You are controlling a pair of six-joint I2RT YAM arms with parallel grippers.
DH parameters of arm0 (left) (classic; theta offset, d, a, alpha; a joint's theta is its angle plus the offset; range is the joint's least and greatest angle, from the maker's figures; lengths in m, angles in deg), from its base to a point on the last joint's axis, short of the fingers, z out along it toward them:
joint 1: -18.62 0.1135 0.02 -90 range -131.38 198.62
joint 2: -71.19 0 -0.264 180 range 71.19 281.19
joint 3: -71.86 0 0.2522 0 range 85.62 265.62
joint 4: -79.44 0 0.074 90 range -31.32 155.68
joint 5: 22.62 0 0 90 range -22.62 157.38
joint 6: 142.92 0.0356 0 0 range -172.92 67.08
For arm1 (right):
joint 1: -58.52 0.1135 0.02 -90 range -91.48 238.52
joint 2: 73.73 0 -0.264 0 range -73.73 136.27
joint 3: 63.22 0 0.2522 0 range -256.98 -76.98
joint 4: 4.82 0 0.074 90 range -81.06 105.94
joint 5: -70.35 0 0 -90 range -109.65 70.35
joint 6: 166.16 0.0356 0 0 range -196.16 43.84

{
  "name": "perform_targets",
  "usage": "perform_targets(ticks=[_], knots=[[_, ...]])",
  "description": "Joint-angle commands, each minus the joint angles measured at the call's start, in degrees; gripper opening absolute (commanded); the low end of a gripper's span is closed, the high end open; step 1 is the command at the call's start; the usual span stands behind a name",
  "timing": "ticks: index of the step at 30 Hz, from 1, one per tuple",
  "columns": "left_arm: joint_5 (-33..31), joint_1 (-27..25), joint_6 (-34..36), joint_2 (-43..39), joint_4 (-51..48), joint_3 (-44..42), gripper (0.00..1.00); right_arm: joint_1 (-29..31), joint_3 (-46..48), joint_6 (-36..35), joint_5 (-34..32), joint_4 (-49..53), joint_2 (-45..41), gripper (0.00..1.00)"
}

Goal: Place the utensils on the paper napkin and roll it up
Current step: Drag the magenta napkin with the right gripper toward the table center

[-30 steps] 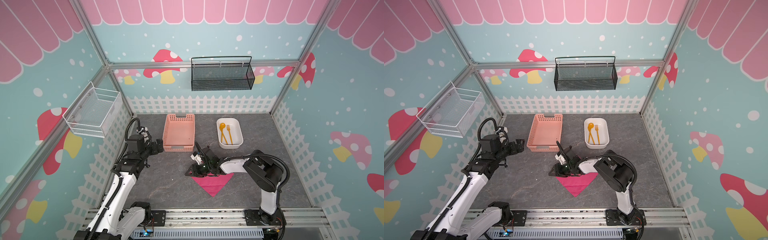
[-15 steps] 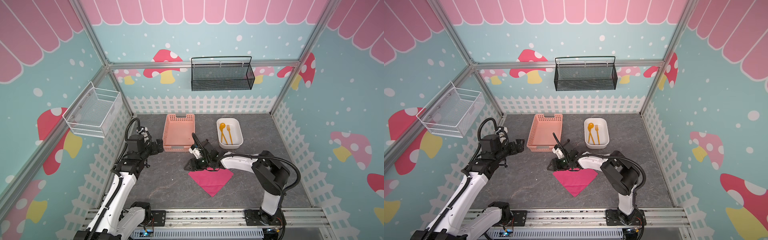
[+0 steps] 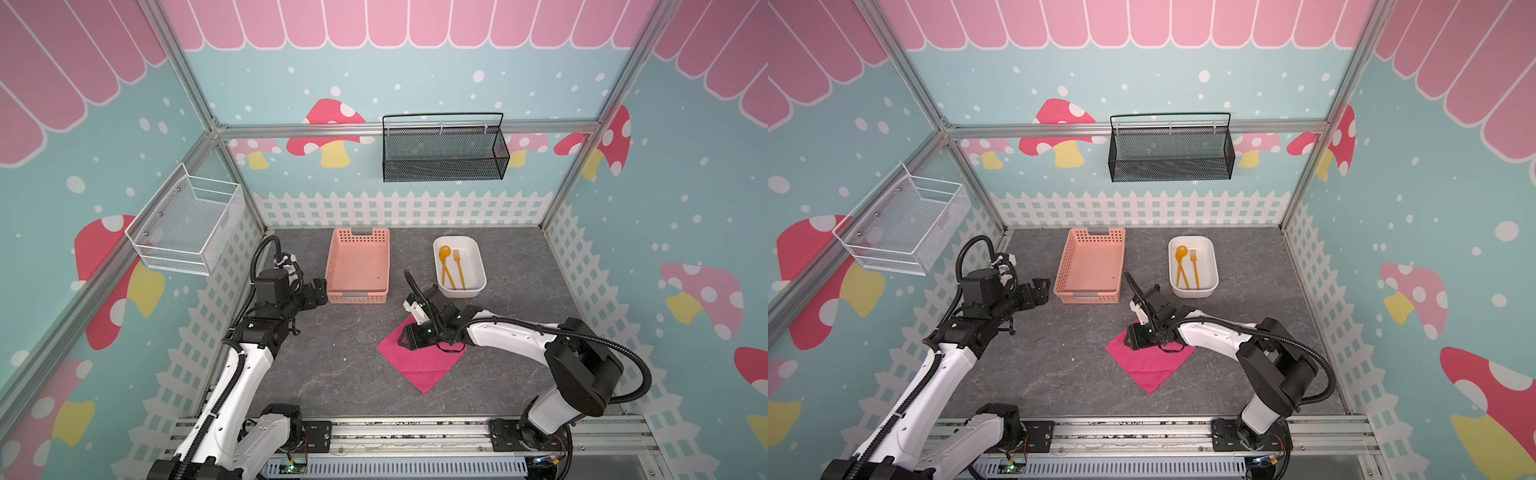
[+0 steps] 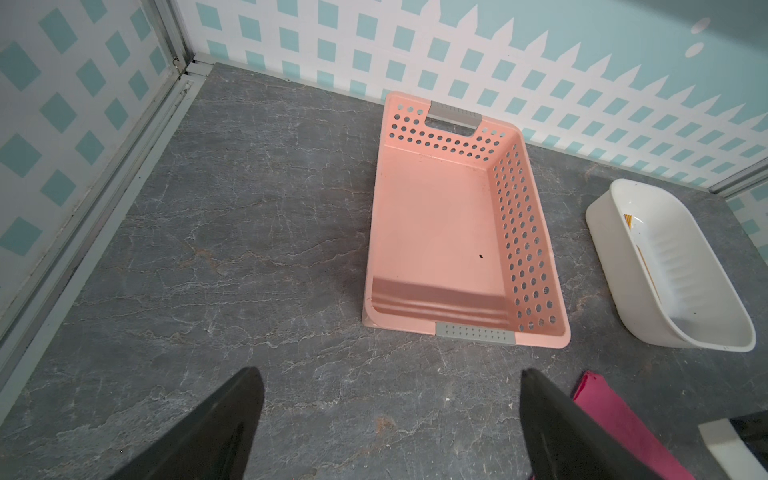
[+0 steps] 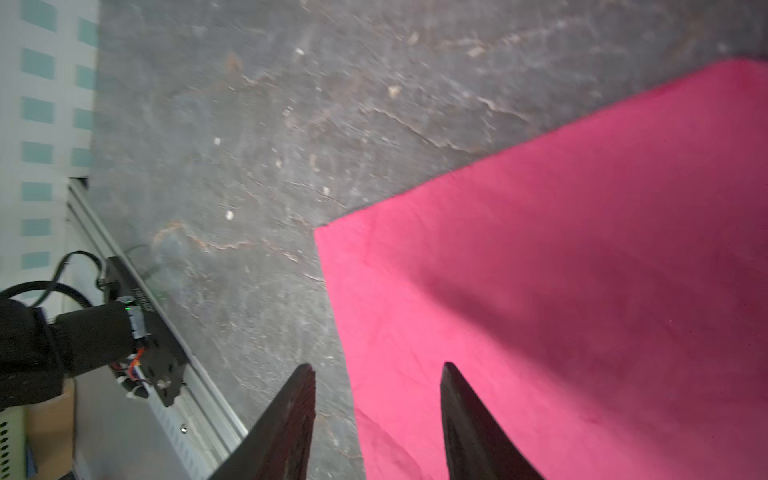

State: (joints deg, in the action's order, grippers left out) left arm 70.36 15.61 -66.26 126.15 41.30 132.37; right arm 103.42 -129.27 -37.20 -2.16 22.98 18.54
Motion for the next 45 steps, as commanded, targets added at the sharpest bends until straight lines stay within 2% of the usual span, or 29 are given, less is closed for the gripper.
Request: perform_targets(ticks=[1, 16, 35, 45], knots=[[1.0, 0.4, -0.7, 0.1, 0.4, -0.7, 0.97, -0.7, 0.5, -1.5, -3.3, 1.2, 1.7, 0.51], [0.6, 0.4, -0.5, -0.6, 0.5, -1.0, 0.97, -1.9, 1.5, -2.3, -6.0, -1.0, 5.8, 0.5], [-0.2, 0.4, -0.3, -1.3, 0.5, -1.3, 0.97, -3.2, -1.1, -4.3, -2.0, -3.2, 10.7, 0.5], [-0.6, 0.4, -0.3, -1.3, 0.4, -1.3, 0.97, -3.4, -3.3, -3.5, -2.5, -1.8, 8.8, 0.51]])
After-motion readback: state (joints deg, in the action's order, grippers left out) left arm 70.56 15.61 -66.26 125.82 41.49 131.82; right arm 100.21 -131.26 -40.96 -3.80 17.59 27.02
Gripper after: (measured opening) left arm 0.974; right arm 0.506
